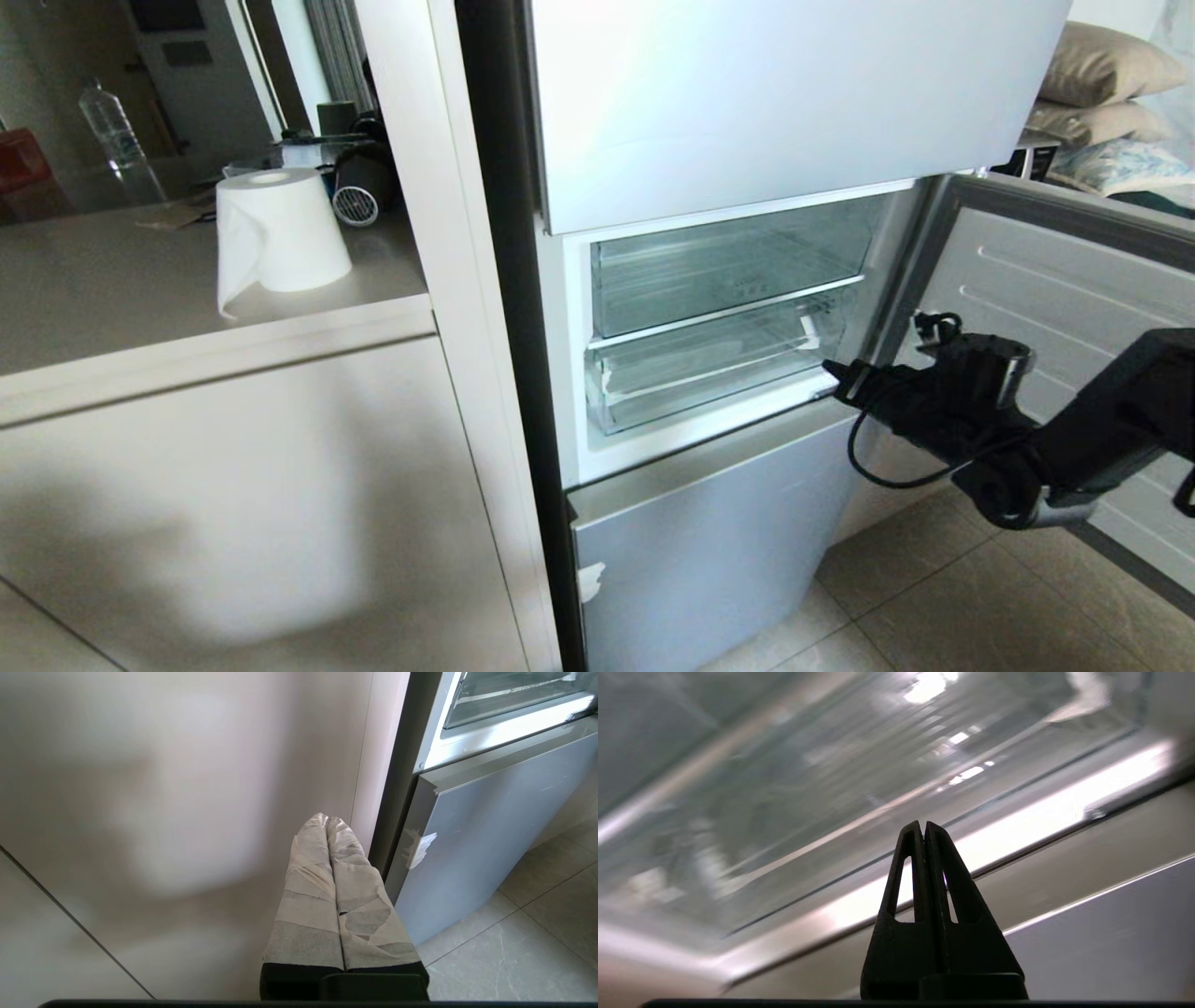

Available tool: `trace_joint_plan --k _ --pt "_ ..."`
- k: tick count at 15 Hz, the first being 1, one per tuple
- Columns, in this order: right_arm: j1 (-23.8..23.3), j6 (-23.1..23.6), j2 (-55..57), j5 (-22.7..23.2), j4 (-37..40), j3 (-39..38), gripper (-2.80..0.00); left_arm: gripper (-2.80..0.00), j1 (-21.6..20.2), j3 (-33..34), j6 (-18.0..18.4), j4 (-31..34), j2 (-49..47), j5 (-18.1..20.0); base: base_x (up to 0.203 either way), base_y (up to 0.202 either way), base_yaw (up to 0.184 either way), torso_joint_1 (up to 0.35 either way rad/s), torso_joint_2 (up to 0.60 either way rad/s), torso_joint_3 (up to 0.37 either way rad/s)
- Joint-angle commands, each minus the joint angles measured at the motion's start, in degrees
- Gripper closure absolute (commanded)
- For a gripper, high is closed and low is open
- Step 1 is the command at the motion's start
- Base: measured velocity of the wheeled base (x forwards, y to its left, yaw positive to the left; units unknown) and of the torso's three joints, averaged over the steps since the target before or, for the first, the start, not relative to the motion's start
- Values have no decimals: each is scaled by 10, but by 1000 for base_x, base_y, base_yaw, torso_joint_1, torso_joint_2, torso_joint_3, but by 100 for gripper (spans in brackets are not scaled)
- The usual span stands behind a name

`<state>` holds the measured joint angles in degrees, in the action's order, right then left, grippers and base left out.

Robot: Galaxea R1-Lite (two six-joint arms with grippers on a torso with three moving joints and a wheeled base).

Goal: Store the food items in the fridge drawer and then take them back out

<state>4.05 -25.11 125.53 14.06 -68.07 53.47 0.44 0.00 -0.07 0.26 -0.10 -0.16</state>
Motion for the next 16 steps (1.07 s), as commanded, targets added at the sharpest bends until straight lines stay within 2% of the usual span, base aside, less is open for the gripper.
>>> trace_joint_plan --k 1,5,8,10,13,15,16 --pt "0 0 -118 6 -4 -72 0 0 0 0 0 0 0 0 0 0 0 0 0 0" --pt "-2 5 -336 10 -2 -225 0 0 0 0 0 0 -1 0 0 0 0 0 0 0" --pt "-7 25 -509 9 25 -307 0 0 0 0 0 0 -1 0 0 0 0 0 0 0" --pt "-10 37 -619 3 84 -329 0 0 0 0 0 0 -1 0 0 0 0 0 0 0" --pt "-29 46 -764 -23 198 -321 0 0 0 0 0 0 -1 0 0 0 0 0 0 0" --pt "-79 55 -831 -64 269 -296 0 0 0 0 0 0 0 0 0 0 0 0 0 0" --pt "-116 59 -843 -105 286 -283 0 0 0 0 0 0 -1 0 0 0 0 0 0 0"
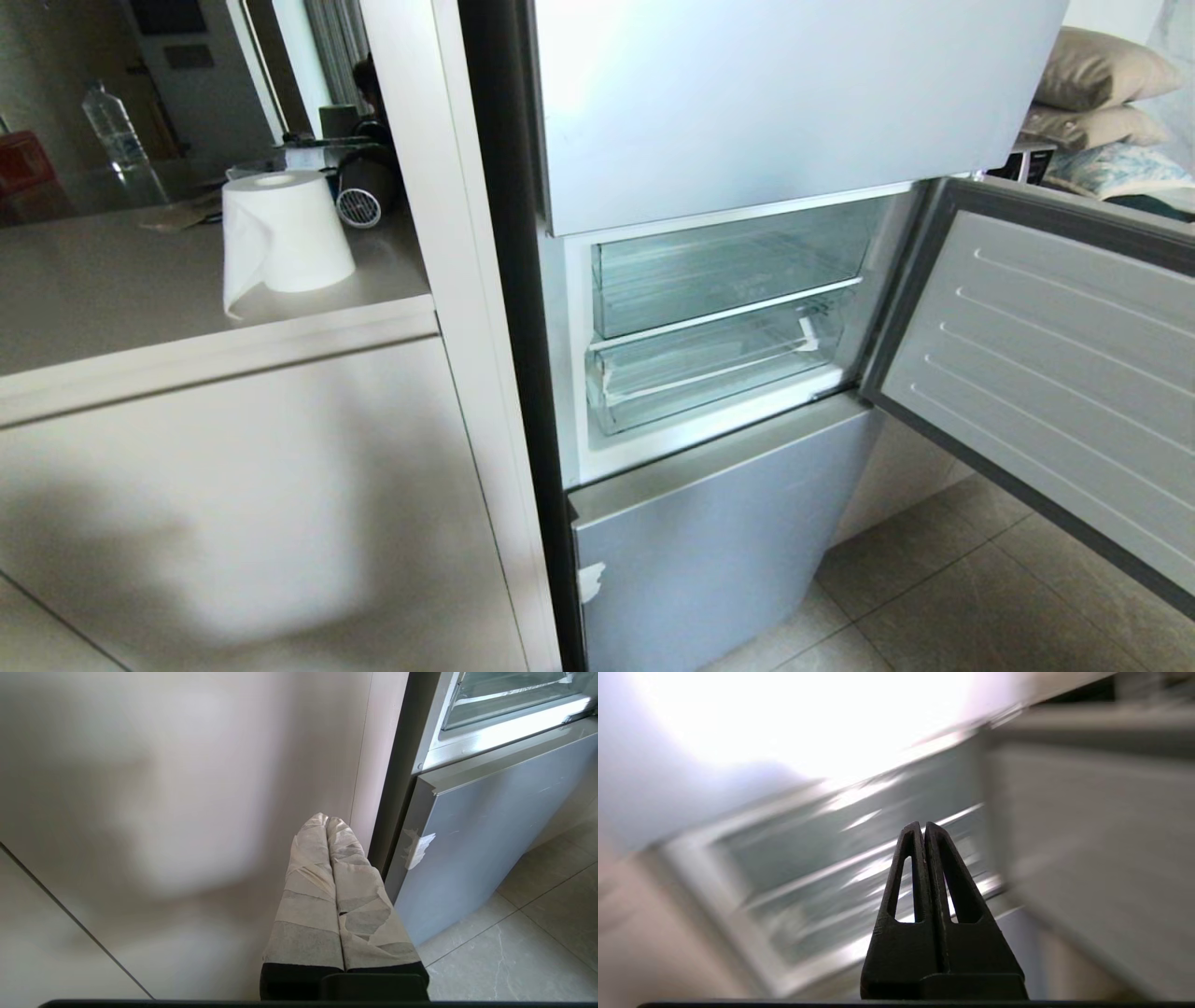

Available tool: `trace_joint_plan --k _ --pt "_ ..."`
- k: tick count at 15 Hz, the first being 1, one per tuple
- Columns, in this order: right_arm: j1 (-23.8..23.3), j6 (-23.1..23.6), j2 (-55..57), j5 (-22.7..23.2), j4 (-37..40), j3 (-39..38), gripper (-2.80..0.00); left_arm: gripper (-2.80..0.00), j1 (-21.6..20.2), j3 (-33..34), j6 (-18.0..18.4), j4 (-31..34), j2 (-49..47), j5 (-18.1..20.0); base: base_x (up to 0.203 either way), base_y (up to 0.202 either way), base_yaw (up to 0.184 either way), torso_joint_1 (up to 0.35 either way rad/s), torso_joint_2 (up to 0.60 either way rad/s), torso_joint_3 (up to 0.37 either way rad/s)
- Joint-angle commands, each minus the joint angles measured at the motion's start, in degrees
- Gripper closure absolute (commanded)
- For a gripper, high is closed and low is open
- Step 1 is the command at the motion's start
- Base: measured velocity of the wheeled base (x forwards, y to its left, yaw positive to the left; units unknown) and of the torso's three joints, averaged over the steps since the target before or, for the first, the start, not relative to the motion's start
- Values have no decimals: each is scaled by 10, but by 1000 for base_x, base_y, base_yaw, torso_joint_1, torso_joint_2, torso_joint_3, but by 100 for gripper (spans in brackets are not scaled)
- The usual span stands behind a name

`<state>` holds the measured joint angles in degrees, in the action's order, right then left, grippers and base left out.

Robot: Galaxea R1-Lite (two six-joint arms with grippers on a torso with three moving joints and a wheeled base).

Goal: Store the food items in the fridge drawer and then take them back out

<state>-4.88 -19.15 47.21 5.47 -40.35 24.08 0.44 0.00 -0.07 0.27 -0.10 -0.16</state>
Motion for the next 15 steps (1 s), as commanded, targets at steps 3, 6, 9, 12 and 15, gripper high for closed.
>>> trace_joint_plan --k 3,6,9,12,15 --pt "-124 -11 -83 -128 18 11 0 0 0 0 0 0 0 0 0 0 0 0 0 0" --pt "-291 -66 -84 -128 17 5 0 0 0 0 0 0 -1 0 0 0 0 0 0 0" --pt "-480 -157 -57 -62 16 8 0 0 0 0 0 0 -1 0 0 0 0 0 0 0" --pt "-609 -255 33 12 -13 21 0 0 0 0 0 0 -1 0 0 0 0 0 0 0" --pt "-659 -306 156 30 -107 18 0 0 0 0 0 0 -1 0 0 0 0 0 0 0"
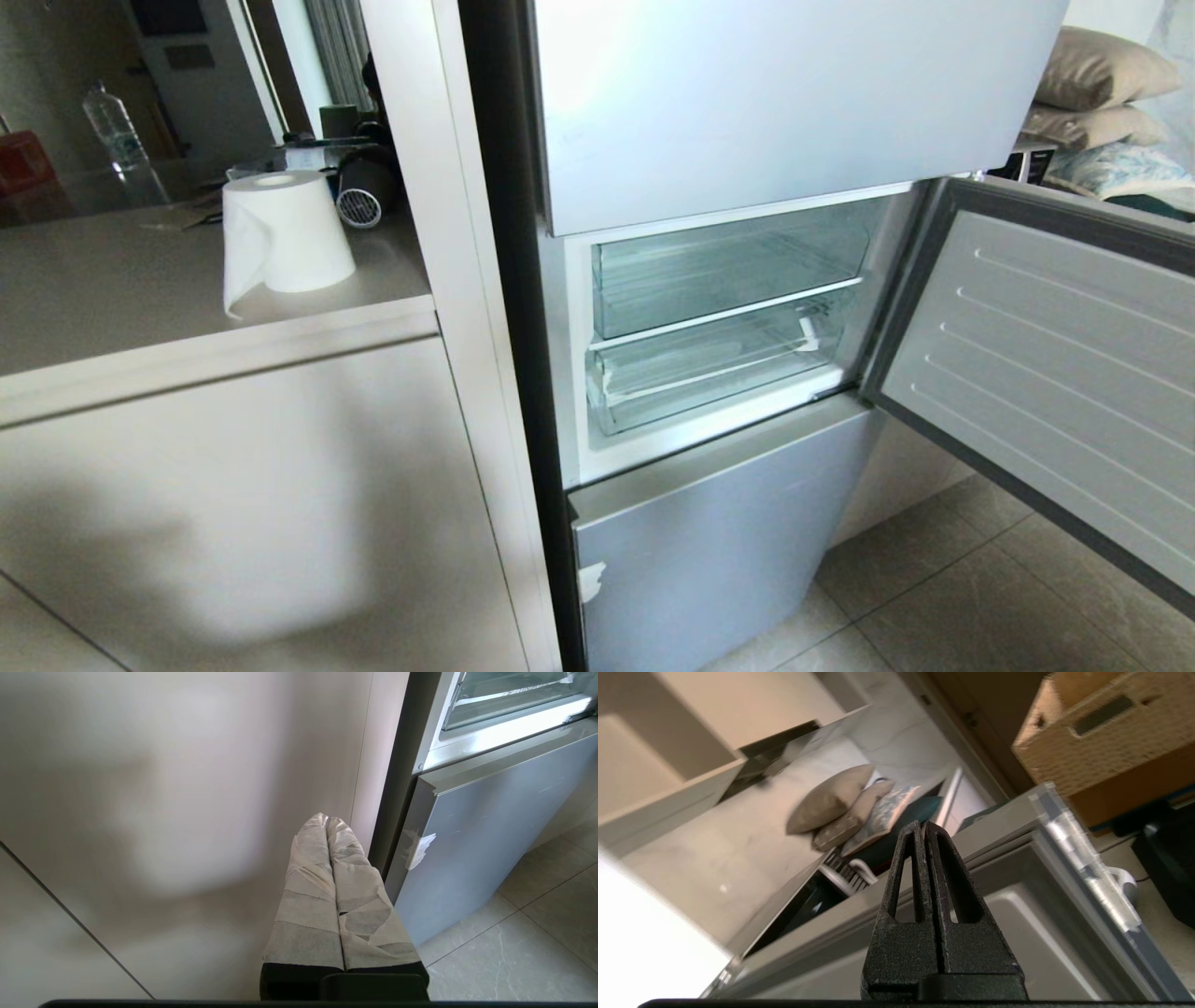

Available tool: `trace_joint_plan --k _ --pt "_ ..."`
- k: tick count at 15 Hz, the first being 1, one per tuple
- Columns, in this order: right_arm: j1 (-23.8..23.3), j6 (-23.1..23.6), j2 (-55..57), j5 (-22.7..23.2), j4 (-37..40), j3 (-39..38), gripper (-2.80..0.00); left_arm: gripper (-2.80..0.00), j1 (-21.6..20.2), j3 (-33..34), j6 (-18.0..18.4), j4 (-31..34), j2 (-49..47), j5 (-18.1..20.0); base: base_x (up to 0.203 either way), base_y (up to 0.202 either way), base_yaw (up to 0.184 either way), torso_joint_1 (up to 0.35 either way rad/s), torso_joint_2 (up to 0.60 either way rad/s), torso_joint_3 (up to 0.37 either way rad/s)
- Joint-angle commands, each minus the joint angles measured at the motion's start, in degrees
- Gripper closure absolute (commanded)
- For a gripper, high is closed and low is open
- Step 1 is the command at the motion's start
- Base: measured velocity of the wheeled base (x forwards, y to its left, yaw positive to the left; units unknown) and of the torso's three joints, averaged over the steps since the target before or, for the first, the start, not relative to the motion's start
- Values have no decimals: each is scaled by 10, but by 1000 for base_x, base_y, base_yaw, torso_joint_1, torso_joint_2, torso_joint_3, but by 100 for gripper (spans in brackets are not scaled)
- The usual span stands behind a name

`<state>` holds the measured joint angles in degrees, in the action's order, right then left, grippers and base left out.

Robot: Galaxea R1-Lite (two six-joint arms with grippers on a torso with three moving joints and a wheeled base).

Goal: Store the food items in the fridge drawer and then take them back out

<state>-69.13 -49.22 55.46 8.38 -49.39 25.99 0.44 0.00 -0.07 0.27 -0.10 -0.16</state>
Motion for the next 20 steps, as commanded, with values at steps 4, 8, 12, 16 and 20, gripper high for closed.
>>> trace_joint_plan --k 4,8,12,16,20 --pt "-89 -54 217 8 -93 24 0 0 0 0 0 0 0 0 0 0 0 0 0 0" --pt "-180 -100 242 52 -104 43 0 0 0 0 0 0 0 0 0 0 0 0 0 0" --pt "-190 -120 283 133 -104 41 0 0 0 0 0 0 -1 0 0 0 0 0 0 0" --pt "-193 -164 375 196 -102 110 0 0 0 0 0 0 0 0 0 0 0 0 0 0" --pt "-195 -213 440 363 -68 167 0 0 0 0 0 0 -1 0 0 0 0 0 0 0"
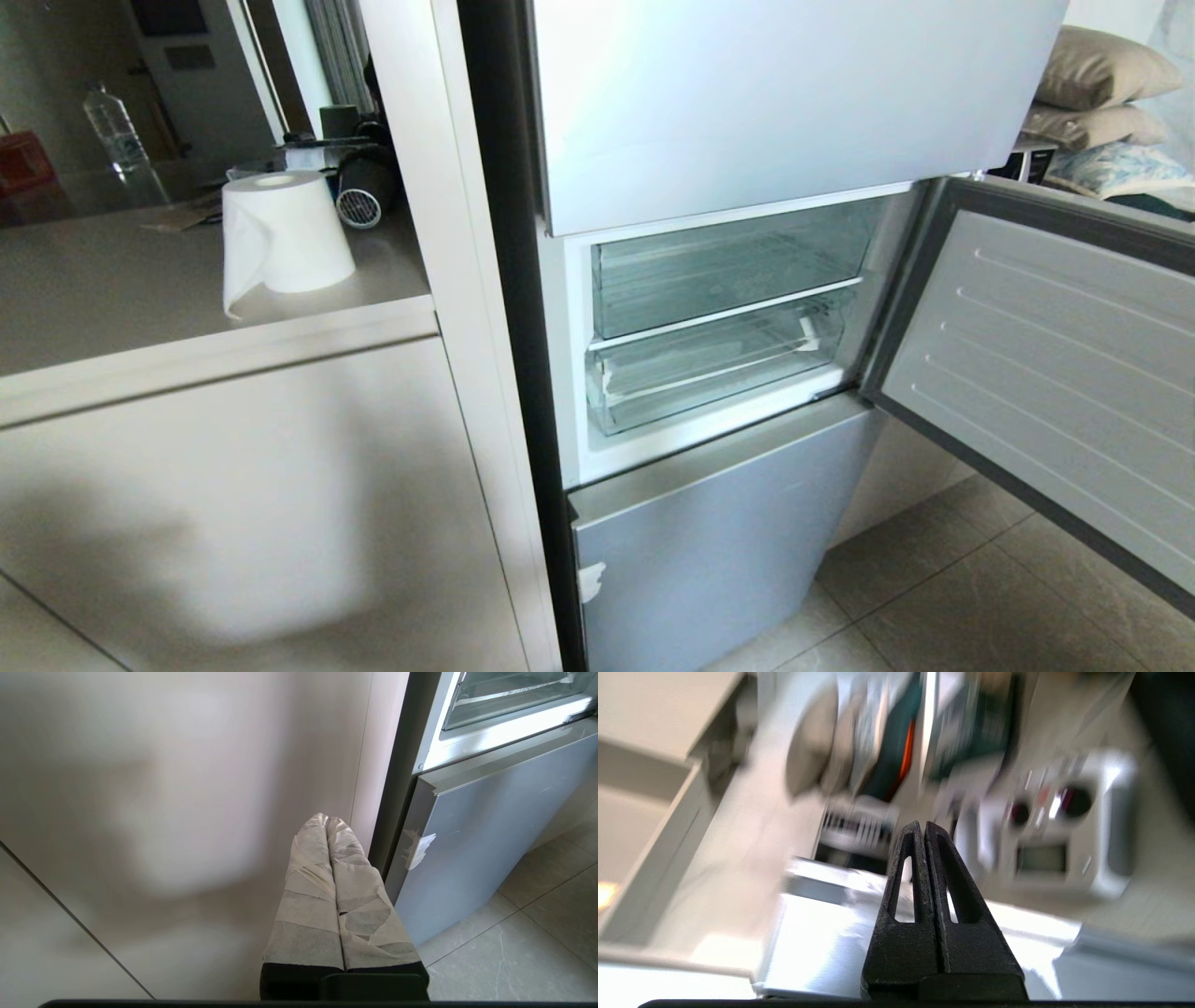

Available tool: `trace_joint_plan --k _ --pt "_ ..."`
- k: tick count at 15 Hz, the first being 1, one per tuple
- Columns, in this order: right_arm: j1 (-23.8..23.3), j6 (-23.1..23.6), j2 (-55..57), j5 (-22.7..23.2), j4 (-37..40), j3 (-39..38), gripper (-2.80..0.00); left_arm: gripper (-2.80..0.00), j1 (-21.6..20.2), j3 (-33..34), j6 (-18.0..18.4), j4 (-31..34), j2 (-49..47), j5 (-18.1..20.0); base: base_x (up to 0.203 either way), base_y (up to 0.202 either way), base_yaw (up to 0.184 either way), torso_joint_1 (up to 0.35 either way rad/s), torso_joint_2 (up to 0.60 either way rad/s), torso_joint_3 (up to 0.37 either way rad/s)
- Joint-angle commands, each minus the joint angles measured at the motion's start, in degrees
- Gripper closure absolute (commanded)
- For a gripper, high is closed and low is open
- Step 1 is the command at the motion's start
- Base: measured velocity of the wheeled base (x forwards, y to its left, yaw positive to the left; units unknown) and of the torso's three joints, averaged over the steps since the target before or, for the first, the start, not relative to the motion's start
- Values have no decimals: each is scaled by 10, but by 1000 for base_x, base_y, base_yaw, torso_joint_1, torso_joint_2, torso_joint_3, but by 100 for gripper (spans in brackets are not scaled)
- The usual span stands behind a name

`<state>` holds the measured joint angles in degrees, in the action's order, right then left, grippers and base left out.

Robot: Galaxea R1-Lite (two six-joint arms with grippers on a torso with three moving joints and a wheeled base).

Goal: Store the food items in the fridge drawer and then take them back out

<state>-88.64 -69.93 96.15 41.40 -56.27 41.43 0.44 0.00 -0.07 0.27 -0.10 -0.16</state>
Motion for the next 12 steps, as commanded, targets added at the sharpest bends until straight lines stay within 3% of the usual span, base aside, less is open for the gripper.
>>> trace_joint_plan --k 1,6,8,12 --pt "0 -17 51 60 15 34 0 0 0 0 0 0 -1 0 0 0 0 0 0 0" --pt "0 -64 101 159 78 144 0 0 0 0 0 0 -1 0 0 0 0 0 0 0" --pt "0 -64 89 211 110 142 0 0 0 0 0 0 -1 0 0 0 0 0 0 0" --pt "0 -52 -4 255 188 80 0 0 0 0 0 0 -1 0 0 0 0 0 0 0"
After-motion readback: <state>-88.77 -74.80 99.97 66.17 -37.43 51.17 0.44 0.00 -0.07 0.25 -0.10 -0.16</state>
